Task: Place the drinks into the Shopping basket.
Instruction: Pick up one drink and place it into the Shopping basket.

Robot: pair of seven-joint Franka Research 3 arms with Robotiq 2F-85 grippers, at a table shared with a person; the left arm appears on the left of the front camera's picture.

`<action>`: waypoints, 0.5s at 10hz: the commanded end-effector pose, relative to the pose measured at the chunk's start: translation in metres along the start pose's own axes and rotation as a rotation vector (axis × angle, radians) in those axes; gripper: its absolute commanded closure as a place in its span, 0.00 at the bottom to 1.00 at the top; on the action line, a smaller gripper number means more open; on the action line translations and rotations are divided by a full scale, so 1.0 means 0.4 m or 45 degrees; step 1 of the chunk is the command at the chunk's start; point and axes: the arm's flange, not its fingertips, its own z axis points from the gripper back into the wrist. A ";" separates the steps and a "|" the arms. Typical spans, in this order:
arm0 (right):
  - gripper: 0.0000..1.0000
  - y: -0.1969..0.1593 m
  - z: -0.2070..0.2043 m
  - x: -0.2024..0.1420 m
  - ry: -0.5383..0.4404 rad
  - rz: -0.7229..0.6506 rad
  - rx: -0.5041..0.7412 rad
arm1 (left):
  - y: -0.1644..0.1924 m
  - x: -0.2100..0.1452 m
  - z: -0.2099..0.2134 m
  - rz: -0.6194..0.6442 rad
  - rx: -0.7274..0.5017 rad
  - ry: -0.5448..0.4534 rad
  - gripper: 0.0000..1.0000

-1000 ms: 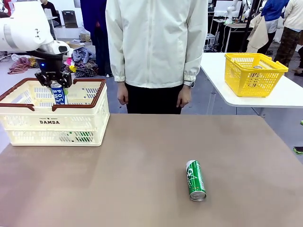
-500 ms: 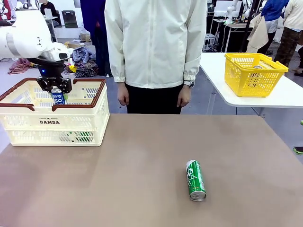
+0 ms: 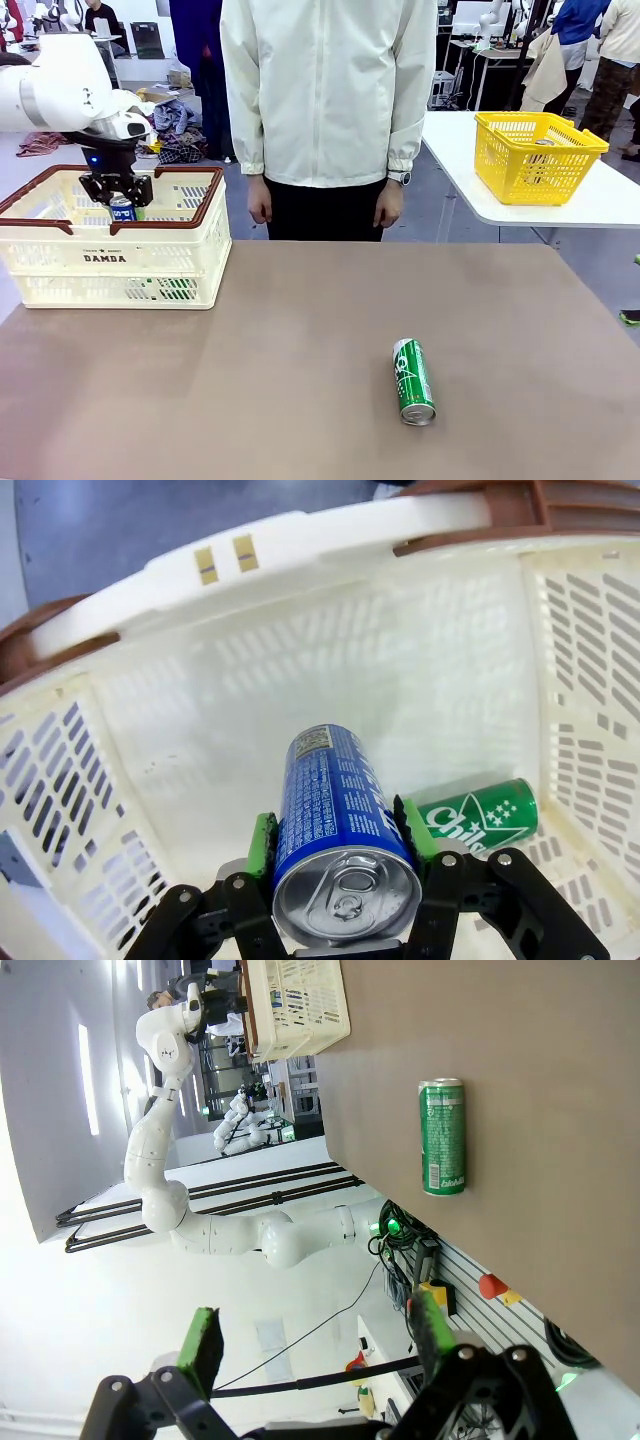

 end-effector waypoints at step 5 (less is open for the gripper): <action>0.00 0.011 0.006 -0.004 0.011 -0.020 -0.003 | 0.010 0.007 0.018 -0.013 -0.008 -0.003 0.00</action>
